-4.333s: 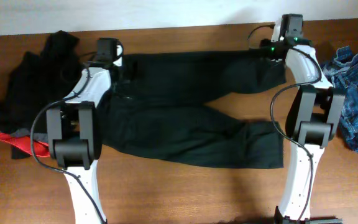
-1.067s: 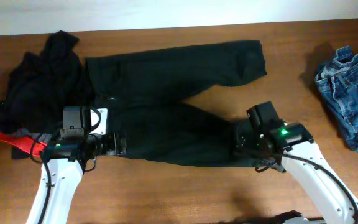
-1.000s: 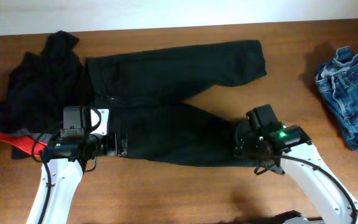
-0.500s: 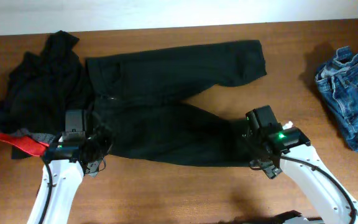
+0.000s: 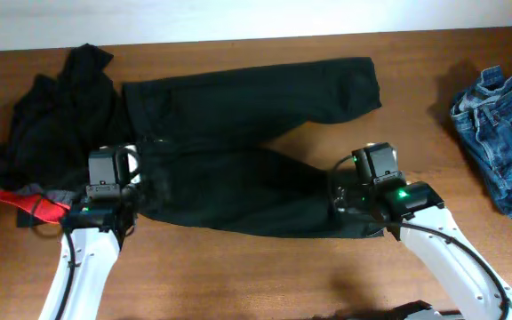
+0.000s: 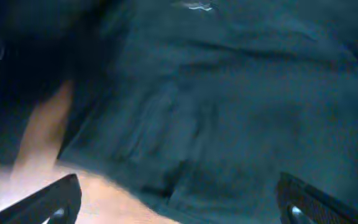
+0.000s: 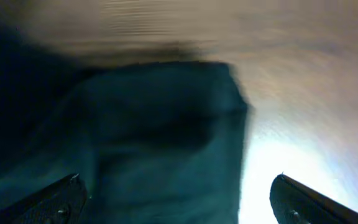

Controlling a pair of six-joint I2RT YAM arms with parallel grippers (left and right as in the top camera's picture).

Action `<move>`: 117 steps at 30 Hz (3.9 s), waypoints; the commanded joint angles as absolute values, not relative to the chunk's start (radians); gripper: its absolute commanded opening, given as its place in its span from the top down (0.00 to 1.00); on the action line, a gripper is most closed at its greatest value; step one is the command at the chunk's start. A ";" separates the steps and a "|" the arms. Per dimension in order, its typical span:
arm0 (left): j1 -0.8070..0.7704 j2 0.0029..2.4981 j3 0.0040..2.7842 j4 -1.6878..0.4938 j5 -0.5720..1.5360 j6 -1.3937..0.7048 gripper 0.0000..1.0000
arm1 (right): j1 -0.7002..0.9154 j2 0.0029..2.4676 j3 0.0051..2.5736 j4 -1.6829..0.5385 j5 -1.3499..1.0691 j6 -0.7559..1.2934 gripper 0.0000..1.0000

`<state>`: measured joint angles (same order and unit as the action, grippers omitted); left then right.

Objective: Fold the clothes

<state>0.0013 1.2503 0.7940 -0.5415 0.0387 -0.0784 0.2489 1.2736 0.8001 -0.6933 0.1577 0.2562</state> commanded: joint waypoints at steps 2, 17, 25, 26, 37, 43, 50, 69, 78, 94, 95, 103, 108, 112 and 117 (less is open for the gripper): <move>0.000 1.296 0.789 -0.529 0.490 0.616 0.02 | 0.255 1.296 0.796 -0.644 -0.066 -0.154 0.00; 0.000 1.431 0.790 -0.589 0.879 0.519 0.01 | 0.255 1.367 0.797 -0.714 -0.727 0.054 0.01; 0.000 1.432 0.789 -0.762 0.837 0.255 0.11 | 0.255 1.367 0.797 -0.844 -0.501 0.387 0.01; 0.000 1.432 0.789 -0.775 0.769 0.190 0.11 | 0.255 1.367 0.797 -0.875 -0.382 0.493 0.01; 0.000 1.432 0.777 -0.876 -0.049 -0.949 0.11 | 0.255 1.379 0.794 -1.021 0.327 1.299 0.01; 0.000 1.432 0.675 -0.733 -0.100 -1.235 0.11 | 0.253 1.487 0.779 -0.891 0.338 1.299 0.02; 0.000 1.433 0.554 -0.362 -0.139 -1.235 0.20 | 0.253 1.545 0.779 -0.841 0.326 1.298 0.01; -0.035 1.623 0.554 -0.121 0.083 -1.298 0.33 | 0.254 1.545 0.778 -0.829 0.327 1.271 0.02; -0.046 1.623 0.554 -0.173 0.071 -1.282 0.80 | 0.254 1.545 0.778 -0.833 0.292 1.180 0.61; -0.045 1.616 0.585 -0.166 -0.015 -0.891 0.99 | 0.254 1.533 0.819 -0.842 0.264 0.999 0.96; -0.045 1.612 0.594 -0.169 -0.015 -0.854 0.99 | 0.254 1.524 0.830 -0.855 0.262 0.999 0.96; -0.045 1.483 0.643 -0.247 -0.041 -0.679 0.99 | 0.254 1.377 0.870 -0.923 0.240 0.998 0.96; -0.045 1.256 0.643 -0.362 -0.130 -0.653 0.99 | 0.254 1.228 0.870 -1.005 0.236 0.999 0.96; -0.046 1.103 0.643 -0.449 -0.140 -0.649 0.99 | 0.254 1.170 0.870 -1.055 0.235 0.999 0.96; -0.046 0.919 0.644 -0.603 -0.140 -0.650 0.99 | 0.254 1.081 0.870 -1.137 0.224 1.002 0.96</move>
